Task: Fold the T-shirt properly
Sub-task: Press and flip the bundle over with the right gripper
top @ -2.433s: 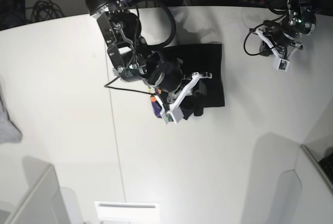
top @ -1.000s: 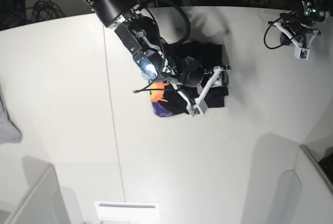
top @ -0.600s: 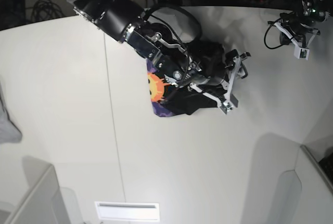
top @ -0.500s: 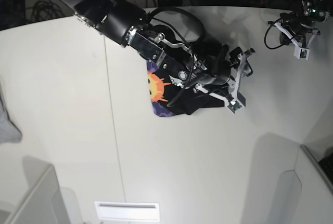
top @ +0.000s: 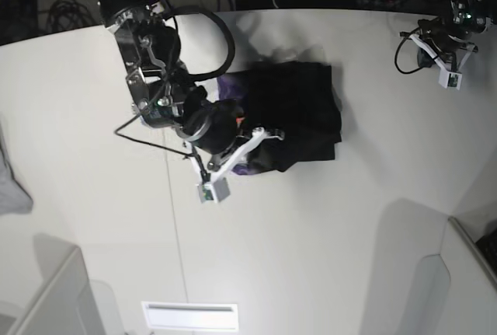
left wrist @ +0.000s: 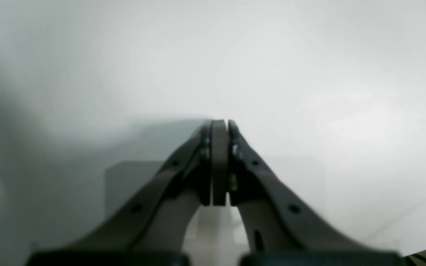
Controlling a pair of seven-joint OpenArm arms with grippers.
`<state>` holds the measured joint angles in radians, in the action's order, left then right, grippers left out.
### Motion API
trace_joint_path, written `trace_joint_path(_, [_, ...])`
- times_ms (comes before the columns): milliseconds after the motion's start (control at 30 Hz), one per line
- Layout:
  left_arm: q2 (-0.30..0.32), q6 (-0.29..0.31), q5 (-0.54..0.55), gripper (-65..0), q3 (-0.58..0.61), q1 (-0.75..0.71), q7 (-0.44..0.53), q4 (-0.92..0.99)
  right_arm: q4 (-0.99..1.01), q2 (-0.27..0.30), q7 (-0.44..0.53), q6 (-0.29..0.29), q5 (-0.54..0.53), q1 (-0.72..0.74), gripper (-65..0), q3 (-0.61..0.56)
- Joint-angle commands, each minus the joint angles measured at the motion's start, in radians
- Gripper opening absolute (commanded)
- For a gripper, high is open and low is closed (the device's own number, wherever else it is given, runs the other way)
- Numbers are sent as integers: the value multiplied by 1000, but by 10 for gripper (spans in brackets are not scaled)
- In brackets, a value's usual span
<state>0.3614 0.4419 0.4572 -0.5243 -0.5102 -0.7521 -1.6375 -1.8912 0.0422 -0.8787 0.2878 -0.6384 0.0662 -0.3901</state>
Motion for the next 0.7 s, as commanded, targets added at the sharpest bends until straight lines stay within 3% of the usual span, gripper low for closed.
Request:
trace_joint_path(0, [17, -1, 8, -650, -9, -3, 13, -11, 3, -6, 2, -6, -11, 1, -650, 23])
trace_joint_path(167, [17, -1, 8, -650, -9, -3, 13, -19, 164, 0, 5, -8, -10, -6, -650, 10])
trace_joint_path(400, [17, -1, 8, -650, -9, -3, 13, -14, 252, -6, 5, -2, -8, 59, -650, -109])
trace_joint_path(667, [17, -1, 8, -650, -9, -3, 13, -11, 371, -112, 6, 0, -7, 140, -650, -192])
